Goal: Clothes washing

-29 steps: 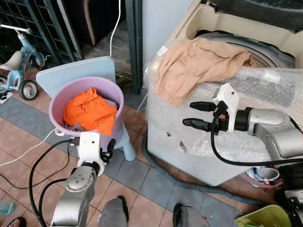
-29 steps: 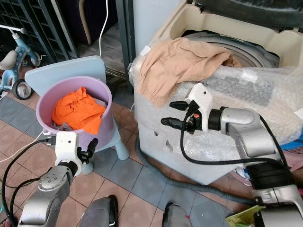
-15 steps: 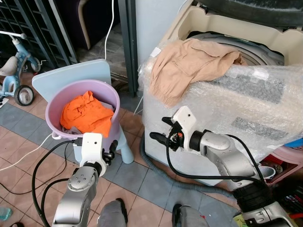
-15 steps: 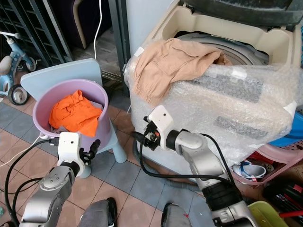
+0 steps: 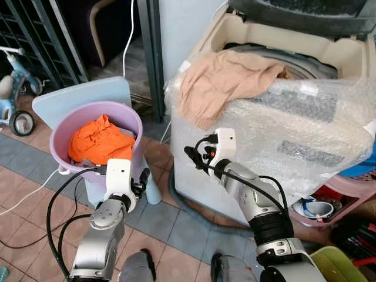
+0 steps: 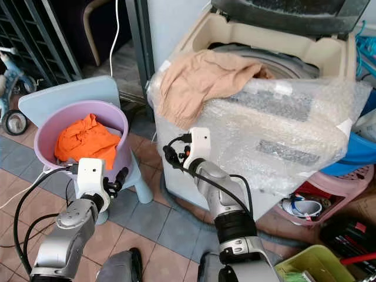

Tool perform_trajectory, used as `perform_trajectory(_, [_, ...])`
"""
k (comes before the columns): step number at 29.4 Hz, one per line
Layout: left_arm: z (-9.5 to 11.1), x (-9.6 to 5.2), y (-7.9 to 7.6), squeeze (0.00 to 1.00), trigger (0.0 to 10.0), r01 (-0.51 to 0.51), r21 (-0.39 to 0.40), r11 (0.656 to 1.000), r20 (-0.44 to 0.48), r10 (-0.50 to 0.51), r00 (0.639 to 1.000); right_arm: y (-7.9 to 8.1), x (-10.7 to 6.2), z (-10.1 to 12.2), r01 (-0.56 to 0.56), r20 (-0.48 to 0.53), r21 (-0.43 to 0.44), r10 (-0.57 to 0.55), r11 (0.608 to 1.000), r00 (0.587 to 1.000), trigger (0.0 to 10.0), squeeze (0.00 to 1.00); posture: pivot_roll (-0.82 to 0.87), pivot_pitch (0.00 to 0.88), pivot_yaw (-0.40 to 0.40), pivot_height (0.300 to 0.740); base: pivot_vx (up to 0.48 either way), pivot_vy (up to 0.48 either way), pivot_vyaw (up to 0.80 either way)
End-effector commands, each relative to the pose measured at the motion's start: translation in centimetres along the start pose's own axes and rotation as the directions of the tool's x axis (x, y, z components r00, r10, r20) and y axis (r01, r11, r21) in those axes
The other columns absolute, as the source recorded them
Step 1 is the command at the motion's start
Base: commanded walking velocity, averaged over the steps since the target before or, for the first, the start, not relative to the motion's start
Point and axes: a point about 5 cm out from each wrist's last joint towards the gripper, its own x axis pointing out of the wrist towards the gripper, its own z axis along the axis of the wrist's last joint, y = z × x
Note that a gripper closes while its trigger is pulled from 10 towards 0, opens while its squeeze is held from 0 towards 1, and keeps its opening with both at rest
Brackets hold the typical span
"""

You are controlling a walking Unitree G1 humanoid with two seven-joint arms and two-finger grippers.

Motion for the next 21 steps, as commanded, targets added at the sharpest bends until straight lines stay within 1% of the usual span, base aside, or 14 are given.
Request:
perform_trajectory(1, [-0.3, 0.0, 0.3, 0.0, 10.0, -0.016, 0.005, 1.0, -0.012, 0.016, 1.0, -0.5, 0.2, 0.8, 0.028, 0.041, 0.043, -0.03, 0.999, 0.999, 10.0, 0.0, -0.03, 0.067, 0.006, 0.74, 0.0, 0.0, 0.0])
perform_trajectory(3, [-0.2, 0.2, 0.1, 0.0, 10.0, -0.013, 0.005, 1.0, -0.009, 0.013, 1.0, -0.7, 0.5, 2.1, 0.037, 0.087, 0.033, -0.04, 0.999, 0.995, 10.0, 0.0, -0.03, 0.065, 0.006, 0.74, 0.0, 0.0, 0.0])
perform_trajectory(5, [-0.2, 0.2, -0.1, 0.0, 10.0, -0.004, -0.009, 1.0, -0.004, 0.004, 1.0, -1.1, 0.8, 4.0, 0.041, 0.141, 0.035, -0.045, 0.999, 0.989, 10.0, 0.0, -0.02, 0.065, 0.004, 0.74, 0.0, 0.0, 0.0])
perform_trajectory(7, [-0.1, 0.3, -0.2, 0.0, 10.0, -0.001, -0.016, 1.0, 0.0, 0.001, 1.0, -1.5, 1.1, 5.0, 0.048, 0.164, 0.039, -0.054, 0.998, 0.985, 10.0, 0.0, -0.02, 0.065, 0.002, 0.74, 0.0, 0.0, 0.0])
perform_trajectory(8, [-0.1, 0.3, -0.2, 0.0, 10.0, -0.001, -0.016, 1.0, 0.0, 0.001, 1.0, -1.5, 1.1, 5.0, 0.048, 0.164, 0.039, -0.054, 0.998, 0.985, 10.0, 0.0, -0.02, 0.065, 0.002, 0.74, 0.0, 0.0, 0.0])
perform_trajectory(9, [-0.1, 0.2, -0.1, 0.0, 10.0, -0.007, -0.013, 1.0, 0.002, 0.007, 1.0, -1.7, 1.3, 5.6, 0.056, 0.169, 0.041, -0.062, 0.998, 0.984, 10.0, 0.0, -0.01, 0.065, -0.001, 0.74, 0.0, 0.0, 0.0])
perform_trajectory(10, [-0.1, 0.2, -0.1, 0.0, 10.0, -0.007, -0.013, 1.0, 0.002, 0.007, 1.0, -1.7, 1.3, 5.6, 0.056, 0.169, 0.041, -0.062, 0.998, 0.984, 10.0, 0.0, -0.01, 0.065, -0.001, 0.74, 0.0, 0.0, 0.0])
perform_trajectory(13, [-0.2, 0.1, 0.2, 0.0, 10.0, -0.025, -0.013, 1.0, -0.001, 0.025, 1.0, -1.9, 1.8, 6.6, 0.058, 0.182, 0.044, -0.065, 0.997, 0.981, 10.0, 0.0, 0.0, 0.066, -0.007, 0.74, 0.0, 0.0, 0.0])
perform_trajectory(16, [-0.3, 0.0, 0.2, 0.0, 10.0, -0.028, -0.016, 0.999, 0.001, 0.028, 1.0, -1.6, 1.9, 7.5, 0.027, 0.21, 0.039, -0.035, 0.999, 0.977, 10.0, 0.0, 0.0, 0.068, -0.01, 0.74, 0.0, 0.0, 0.0])
perform_trajectory(17, [-0.3, 0.0, 0.2, 0.0, 10.0, -0.029, -0.016, 0.999, 0.001, 0.029, 1.0, -1.3, 1.9, 8.2, -0.011, 0.241, 0.054, -0.002, 0.998, 0.971, 10.0, 0.0, 0.0, 0.068, -0.01, 0.74, 0.0, 0.0, 0.0])
perform_trajectory(18, [-0.3, 0.0, 0.2, 0.0, 10.0, -0.029, -0.016, 0.999, 0.001, 0.029, 1.0, -1.3, 1.9, 8.2, -0.011, 0.241, 0.054, -0.002, 0.998, 0.971, 10.0, 0.0, 0.0, 0.068, -0.01, 0.74, 0.0, 0.0, 0.0])
perform_trajectory(20, [-0.4, -0.1, 0.1, 0.0, 10.0, -0.028, -0.014, 1.0, 0.0, 0.028, 1.0, -0.3, 1.4, 12.1, -0.134, 0.36, 0.063, 0.102, 0.989, 0.927, 10.0, 0.0, 0.0, 0.067, -0.011, 0.74, 0.0, 0.0, 0.0])
perform_trajectory(21, [-0.4, -0.1, 0.1, 0.0, 10.0, -0.028, -0.014, 1.0, 0.0, 0.028, 1.0, -0.3, 1.4, 12.1, -0.134, 0.36, 0.063, 0.102, 0.989, 0.927, 10.0, 0.0, 0.0, 0.067, -0.011, 0.74, 0.0, 0.0, 0.0])
